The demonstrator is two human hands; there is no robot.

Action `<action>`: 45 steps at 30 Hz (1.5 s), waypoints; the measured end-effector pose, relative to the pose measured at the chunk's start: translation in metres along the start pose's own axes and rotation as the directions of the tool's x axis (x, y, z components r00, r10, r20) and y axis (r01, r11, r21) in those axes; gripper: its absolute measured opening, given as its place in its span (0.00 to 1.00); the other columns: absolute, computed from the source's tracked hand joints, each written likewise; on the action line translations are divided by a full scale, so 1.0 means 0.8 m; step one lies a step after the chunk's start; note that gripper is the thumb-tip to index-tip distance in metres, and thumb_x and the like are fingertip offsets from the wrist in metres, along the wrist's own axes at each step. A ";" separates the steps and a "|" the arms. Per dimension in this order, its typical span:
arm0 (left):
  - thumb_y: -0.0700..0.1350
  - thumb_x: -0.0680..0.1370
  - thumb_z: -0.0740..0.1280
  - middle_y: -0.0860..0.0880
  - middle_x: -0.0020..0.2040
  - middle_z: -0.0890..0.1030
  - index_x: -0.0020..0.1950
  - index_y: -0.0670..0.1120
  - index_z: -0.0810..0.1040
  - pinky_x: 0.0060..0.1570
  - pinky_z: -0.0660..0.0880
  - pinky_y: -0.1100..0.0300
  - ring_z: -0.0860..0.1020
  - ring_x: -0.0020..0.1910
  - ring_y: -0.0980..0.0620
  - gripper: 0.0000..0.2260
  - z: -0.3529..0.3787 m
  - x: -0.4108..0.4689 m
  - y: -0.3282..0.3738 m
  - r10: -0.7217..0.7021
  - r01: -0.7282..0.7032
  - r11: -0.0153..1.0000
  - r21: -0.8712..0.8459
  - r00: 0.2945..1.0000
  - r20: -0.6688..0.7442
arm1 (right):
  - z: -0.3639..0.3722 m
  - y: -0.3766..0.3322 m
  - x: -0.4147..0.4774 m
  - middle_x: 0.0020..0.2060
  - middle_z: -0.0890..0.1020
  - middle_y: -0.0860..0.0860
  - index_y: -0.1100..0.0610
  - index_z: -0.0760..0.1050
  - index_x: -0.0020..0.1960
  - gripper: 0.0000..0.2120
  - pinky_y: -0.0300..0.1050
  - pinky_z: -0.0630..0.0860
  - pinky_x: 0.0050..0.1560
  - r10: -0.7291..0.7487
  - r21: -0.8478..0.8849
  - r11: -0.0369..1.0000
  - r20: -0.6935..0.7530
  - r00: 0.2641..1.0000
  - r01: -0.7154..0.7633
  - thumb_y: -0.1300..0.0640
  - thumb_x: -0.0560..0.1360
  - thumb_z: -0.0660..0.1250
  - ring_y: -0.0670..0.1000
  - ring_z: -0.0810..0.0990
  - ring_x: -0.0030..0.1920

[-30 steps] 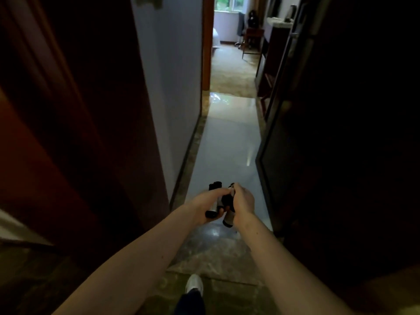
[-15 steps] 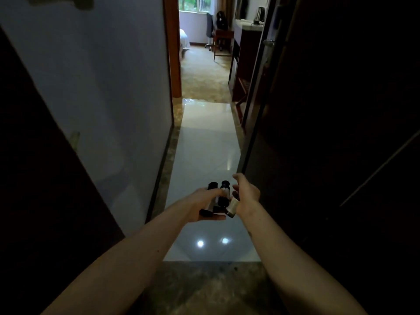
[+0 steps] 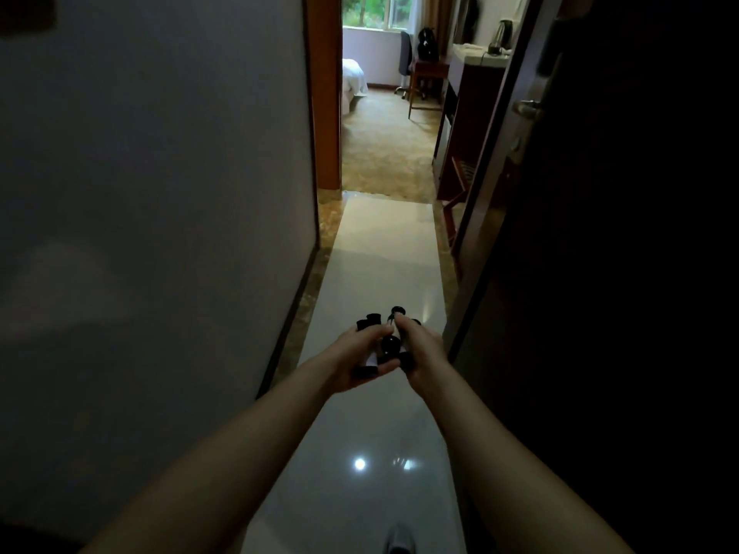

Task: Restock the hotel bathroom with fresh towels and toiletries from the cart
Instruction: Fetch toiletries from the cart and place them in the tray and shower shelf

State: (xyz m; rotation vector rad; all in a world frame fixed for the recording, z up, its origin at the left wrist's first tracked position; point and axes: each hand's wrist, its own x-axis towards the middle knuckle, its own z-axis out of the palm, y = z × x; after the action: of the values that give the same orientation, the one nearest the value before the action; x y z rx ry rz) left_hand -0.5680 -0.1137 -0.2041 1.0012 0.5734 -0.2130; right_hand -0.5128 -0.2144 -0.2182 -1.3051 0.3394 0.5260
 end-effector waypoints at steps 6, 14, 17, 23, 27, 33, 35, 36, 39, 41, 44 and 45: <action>0.39 0.79 0.66 0.44 0.47 0.81 0.52 0.45 0.77 0.42 0.81 0.56 0.81 0.44 0.50 0.03 0.060 0.119 0.097 0.057 -0.043 0.992 0.117 0.991 -0.120 | 0.013 -0.108 0.140 0.43 0.83 0.57 0.67 0.78 0.59 0.16 0.53 0.82 0.47 0.051 0.026 0.998 0.066 0.997 -0.053 0.65 0.73 0.72 0.56 0.83 0.44; 0.37 0.78 0.66 0.46 0.45 0.82 0.59 0.45 0.76 0.30 0.79 0.59 0.80 0.43 0.50 0.10 0.044 0.278 0.214 0.109 -0.104 0.994 0.031 0.951 -0.289 | 0.093 -0.196 0.300 0.44 0.78 0.59 0.61 0.74 0.51 0.05 0.58 0.79 0.51 0.098 -0.093 0.992 0.169 0.981 -0.083 0.66 0.75 0.64 0.58 0.78 0.48; 0.37 0.78 0.65 0.45 0.40 0.79 0.57 0.44 0.76 0.27 0.76 0.63 0.76 0.34 0.51 0.08 0.028 0.347 0.269 0.121 -0.125 0.992 0.006 0.947 -0.297 | 0.130 -0.226 0.369 0.46 0.79 0.60 0.60 0.74 0.56 0.10 0.55 0.80 0.48 0.121 -0.124 0.987 0.188 0.975 -0.099 0.67 0.75 0.65 0.57 0.80 0.46; 0.40 0.79 0.66 0.46 0.39 0.78 0.55 0.44 0.76 0.23 0.70 0.65 0.75 0.33 0.52 0.05 -0.005 0.504 0.418 0.166 -0.152 0.986 0.073 0.947 -0.275 | 0.235 -0.309 0.523 0.42 0.79 0.59 0.59 0.76 0.57 0.12 0.48 0.78 0.41 0.112 -0.003 0.994 0.153 0.982 -0.113 0.69 0.76 0.64 0.53 0.79 0.40; 0.42 0.78 0.66 0.47 0.34 0.78 0.53 0.43 0.76 0.23 0.69 0.66 0.75 0.30 0.54 0.05 -0.014 0.597 0.530 0.190 -0.166 0.979 0.118 0.953 -0.236 | 0.308 -0.378 0.613 0.42 0.81 0.58 0.57 0.75 0.59 0.14 0.46 0.78 0.42 0.051 0.070 0.995 0.184 0.982 -0.065 0.69 0.76 0.64 0.52 0.79 0.39; 0.45 0.79 0.67 0.47 0.40 0.80 0.53 0.44 0.76 0.27 0.72 0.65 0.77 0.36 0.53 0.06 -0.014 0.717 0.631 0.204 -0.171 0.973 0.157 0.953 -0.224 | 0.355 -0.449 0.738 0.54 0.83 0.56 0.50 0.76 0.61 0.13 0.51 0.82 0.47 0.050 0.003 0.999 0.195 0.980 -0.051 0.62 0.78 0.67 0.54 0.82 0.56; 0.45 0.79 0.67 0.48 0.41 0.79 0.54 0.44 0.76 0.25 0.72 0.66 0.77 0.36 0.53 0.06 -0.013 0.761 0.660 0.202 -0.172 0.974 0.149 0.955 -0.219 | 0.370 -0.470 0.783 0.55 0.82 0.56 0.50 0.77 0.61 0.13 0.49 0.82 0.44 0.045 -0.016 0.999 0.173 0.984 -0.043 0.60 0.78 0.68 0.54 0.81 0.56; 0.46 0.79 0.67 0.48 0.41 0.79 0.54 0.44 0.76 0.25 0.72 0.66 0.77 0.36 0.53 0.07 -0.012 0.785 0.675 0.205 -0.174 0.973 0.152 0.953 -0.221 | 0.379 -0.481 0.808 0.54 0.81 0.55 0.51 0.77 0.60 0.12 0.49 0.81 0.44 0.038 -0.021 0.999 0.161 0.986 -0.035 0.60 0.78 0.68 0.54 0.80 0.54; 0.47 0.79 0.68 0.47 0.43 0.80 0.52 0.45 0.77 0.28 0.73 0.64 0.78 0.39 0.52 0.07 -0.011 0.858 0.723 0.208 -0.180 0.975 0.131 0.946 -0.248 | 0.406 -0.521 0.885 0.48 0.81 0.54 0.53 0.77 0.59 0.11 0.46 0.79 0.42 0.015 -0.027 1.000 0.138 0.990 -0.011 0.59 0.77 0.69 0.51 0.79 0.48; 0.48 0.78 0.68 0.46 0.45 0.80 0.53 0.45 0.77 0.31 0.73 0.62 0.78 0.40 0.51 0.08 -0.005 0.909 0.764 0.203 -0.185 0.978 0.095 0.945 -0.256 | 0.427 -0.557 0.942 0.46 0.80 0.54 0.53 0.77 0.58 0.10 0.45 0.77 0.39 0.015 -0.026 1.000 0.156 0.988 -0.011 0.59 0.77 0.68 0.50 0.78 0.45; 0.49 0.78 0.69 0.46 0.46 0.80 0.57 0.43 0.77 0.32 0.73 0.61 0.78 0.40 0.51 0.12 0.009 0.977 0.832 0.222 -0.212 0.975 0.068 0.936 -0.272 | 0.456 -0.618 1.018 0.46 0.80 0.54 0.53 0.77 0.56 0.09 0.45 0.76 0.39 0.025 -0.046 0.999 0.201 0.979 -0.016 0.59 0.77 0.68 0.50 0.78 0.44; 0.49 0.78 0.68 0.46 0.46 0.80 0.58 0.43 0.77 0.32 0.73 0.61 0.78 0.40 0.52 0.13 0.016 0.999 0.856 0.235 -0.229 0.972 0.056 0.932 -0.277 | 0.465 -0.640 1.043 0.46 0.80 0.54 0.53 0.77 0.56 0.08 0.45 0.76 0.39 0.025 -0.056 0.998 0.223 0.975 -0.012 0.59 0.77 0.68 0.50 0.77 0.44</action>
State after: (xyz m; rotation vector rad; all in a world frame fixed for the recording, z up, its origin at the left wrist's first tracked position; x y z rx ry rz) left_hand 0.3924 0.3119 -0.1334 1.1210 0.7061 0.1374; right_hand 0.4442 0.2050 -0.1434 -1.2813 0.1511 0.6952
